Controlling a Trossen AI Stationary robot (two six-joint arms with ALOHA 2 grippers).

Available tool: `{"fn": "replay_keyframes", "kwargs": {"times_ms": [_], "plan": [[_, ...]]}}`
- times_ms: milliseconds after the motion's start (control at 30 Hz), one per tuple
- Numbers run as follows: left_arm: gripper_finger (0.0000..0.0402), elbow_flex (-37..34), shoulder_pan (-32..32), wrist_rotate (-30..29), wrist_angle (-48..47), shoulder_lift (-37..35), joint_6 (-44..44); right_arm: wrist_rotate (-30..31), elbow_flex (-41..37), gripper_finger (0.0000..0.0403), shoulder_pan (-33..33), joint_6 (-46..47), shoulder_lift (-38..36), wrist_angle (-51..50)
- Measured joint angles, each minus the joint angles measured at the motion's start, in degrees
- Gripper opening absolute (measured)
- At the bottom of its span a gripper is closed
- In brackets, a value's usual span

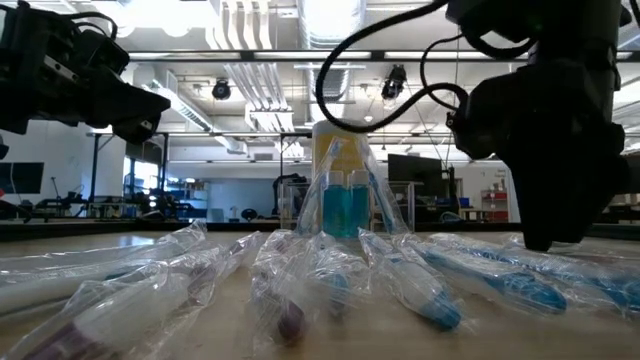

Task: Pick & Place toothbrushing station
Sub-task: Put the orange toothbrush into the transparent organizer

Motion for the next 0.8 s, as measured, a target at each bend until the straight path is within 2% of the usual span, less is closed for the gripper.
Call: {"fn": "replay_keyframes", "kwargs": {"times_ms": [100,233,367,700,800], "plan": [[0.001,0.0,0.01,0.04,-0.67,0.02,-0.31,0.23,0.61,0.024,-0.72,-1.34,1.3,-2.38],[0.0008,0.0,0.02,0.04,-0.77,0.02,-0.55,0.28,1.55,0.0213,-1.08,-4.75,3.47,-3.82],[0.0013,0.0,0.01,0.04,-0.86,0.01,-0.65,0.65,1.89,0.0167,-1.1,-7.2,4.41,-4.69],[0.0009,0.0,0.0,0.04,-0.88,0.01,-1.2,3.05,2.8,0.0023,-1.1,-13.2,3.64,-5.43],[0.0012,0.0,0.0,0.04,-0.88,0.0,-1.54,3.19,3.16,0.0015,-1.1,-14.78,3.38,-5.35]]}}
